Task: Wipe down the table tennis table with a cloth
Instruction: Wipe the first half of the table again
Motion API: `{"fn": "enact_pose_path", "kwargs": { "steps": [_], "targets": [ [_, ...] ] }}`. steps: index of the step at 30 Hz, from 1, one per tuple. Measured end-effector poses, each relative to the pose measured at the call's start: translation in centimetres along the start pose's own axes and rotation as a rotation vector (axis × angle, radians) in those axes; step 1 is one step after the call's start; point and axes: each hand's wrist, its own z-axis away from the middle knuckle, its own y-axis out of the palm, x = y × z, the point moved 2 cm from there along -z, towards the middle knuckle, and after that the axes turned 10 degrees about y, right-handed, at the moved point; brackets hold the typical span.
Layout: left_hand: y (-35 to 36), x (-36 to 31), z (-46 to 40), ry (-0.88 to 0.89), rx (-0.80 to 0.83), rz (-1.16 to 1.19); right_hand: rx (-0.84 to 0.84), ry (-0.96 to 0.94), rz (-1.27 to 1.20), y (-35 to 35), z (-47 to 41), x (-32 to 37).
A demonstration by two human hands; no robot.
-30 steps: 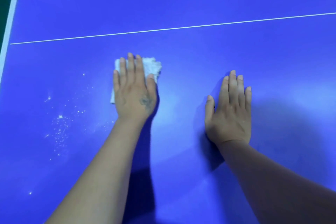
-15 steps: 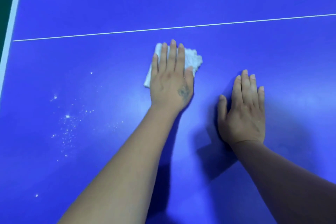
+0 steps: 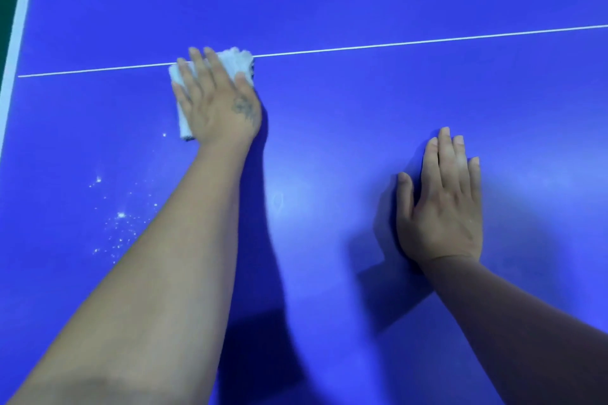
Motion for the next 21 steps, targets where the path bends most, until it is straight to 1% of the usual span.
{"fn": "enact_pose_path", "kwargs": {
  "steps": [2,5,7,9,12,15,18,21],
  "targets": [
    [0.7,-3.0,-0.2,0.121,0.017,0.003,-0.004,-0.003,-0.001,0.0,0.0,0.0],
    [1.4,-6.1,3.7,0.344,-0.002,-0.036,-0.014,-0.016,-0.011,-0.1,0.0,0.0],
    [1.6,-6.5,7.7,0.439,-0.031,-0.043,-0.020,-0.027,-0.008,-0.1,-0.1,-0.1],
    [1.5,-5.7,11.9,0.477,-0.030,-0.018,-0.023,-0.038,0.009,-0.1,-0.1,0.0],
    [0.6,-2.8,17.9,0.431,0.016,-0.016,-0.007,-0.031,0.064,-0.1,-0.3,0.1],
    [-0.6,1.3,22.1,0.333,0.055,-0.034,-0.006,0.000,0.095,-0.1,-0.1,0.9],
    [-1.6,5.4,20.5,0.196,0.063,-0.001,0.006,-0.024,0.015,-0.1,2.0,4.5],
    [-2.2,8.1,14.7,0.060,0.029,-0.017,0.064,-0.107,0.019,0.4,5.3,7.4]
  ]
}}
